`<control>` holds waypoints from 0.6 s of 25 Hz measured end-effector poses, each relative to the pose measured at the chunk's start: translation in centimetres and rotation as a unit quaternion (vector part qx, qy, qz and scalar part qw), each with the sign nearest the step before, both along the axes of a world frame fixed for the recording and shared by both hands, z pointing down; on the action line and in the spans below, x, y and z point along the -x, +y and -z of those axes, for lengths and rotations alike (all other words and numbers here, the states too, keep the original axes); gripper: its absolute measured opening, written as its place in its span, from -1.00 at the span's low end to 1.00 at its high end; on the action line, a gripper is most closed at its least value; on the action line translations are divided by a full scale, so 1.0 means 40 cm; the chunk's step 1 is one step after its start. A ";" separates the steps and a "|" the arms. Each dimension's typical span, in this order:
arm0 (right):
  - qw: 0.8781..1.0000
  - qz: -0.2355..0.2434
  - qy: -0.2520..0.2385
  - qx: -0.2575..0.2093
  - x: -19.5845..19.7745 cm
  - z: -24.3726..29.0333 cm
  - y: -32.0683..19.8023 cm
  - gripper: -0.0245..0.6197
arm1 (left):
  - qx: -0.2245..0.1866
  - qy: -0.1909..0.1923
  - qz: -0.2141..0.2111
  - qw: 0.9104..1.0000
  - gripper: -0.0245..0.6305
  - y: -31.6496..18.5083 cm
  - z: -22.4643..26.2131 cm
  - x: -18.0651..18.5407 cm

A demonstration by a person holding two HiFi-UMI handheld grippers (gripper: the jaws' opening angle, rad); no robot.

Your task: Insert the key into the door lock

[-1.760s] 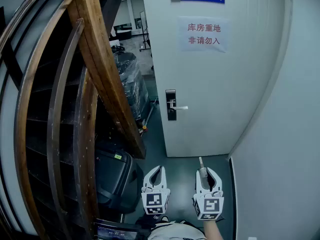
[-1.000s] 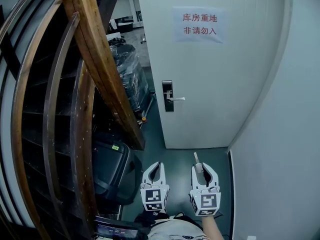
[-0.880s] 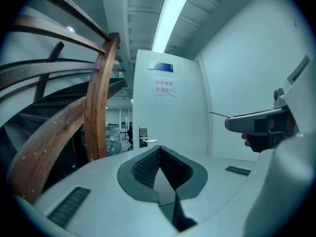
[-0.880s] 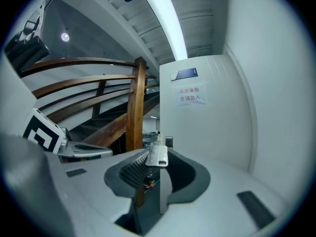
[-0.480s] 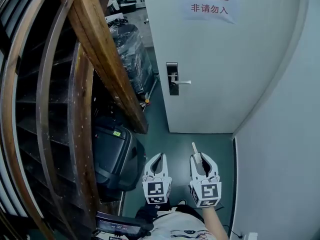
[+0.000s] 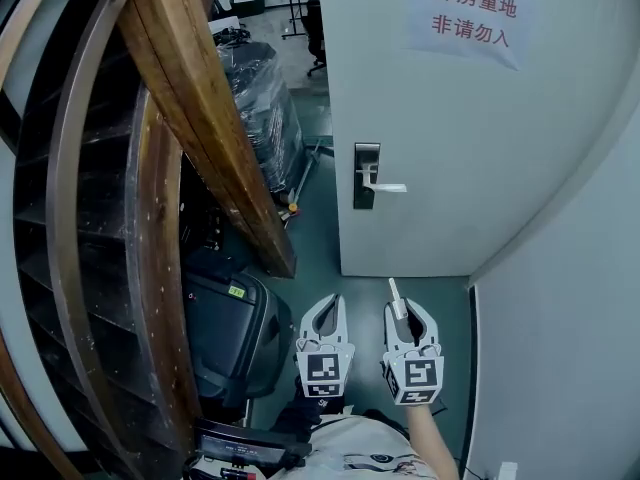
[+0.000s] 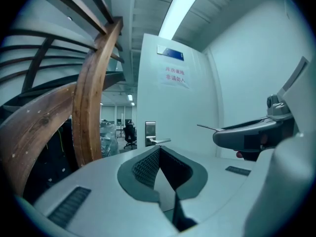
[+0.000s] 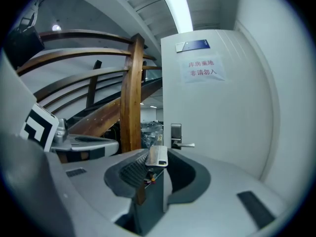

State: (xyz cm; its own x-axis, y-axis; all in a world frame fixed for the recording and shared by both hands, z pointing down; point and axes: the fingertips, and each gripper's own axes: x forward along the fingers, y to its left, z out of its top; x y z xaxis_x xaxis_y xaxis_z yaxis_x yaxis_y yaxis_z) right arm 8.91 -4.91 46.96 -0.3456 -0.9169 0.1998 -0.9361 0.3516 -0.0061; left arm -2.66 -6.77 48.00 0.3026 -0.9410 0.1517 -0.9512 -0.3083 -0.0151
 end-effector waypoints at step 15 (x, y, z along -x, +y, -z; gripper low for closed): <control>0.997 -0.020 0.028 0.062 0.099 -0.236 -0.430 -0.56 | 0.045 -0.015 -0.021 0.999 -0.91 -0.285 -0.146 0.095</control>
State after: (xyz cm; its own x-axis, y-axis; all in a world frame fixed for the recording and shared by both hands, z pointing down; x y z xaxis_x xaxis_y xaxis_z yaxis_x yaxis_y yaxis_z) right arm 4.97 -22.09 56.40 -0.2941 -0.8967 0.3307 -0.9496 0.3135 0.0056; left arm -6.47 -18.16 53.86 0.3354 -0.9098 0.2443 -0.9370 -0.3490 -0.0130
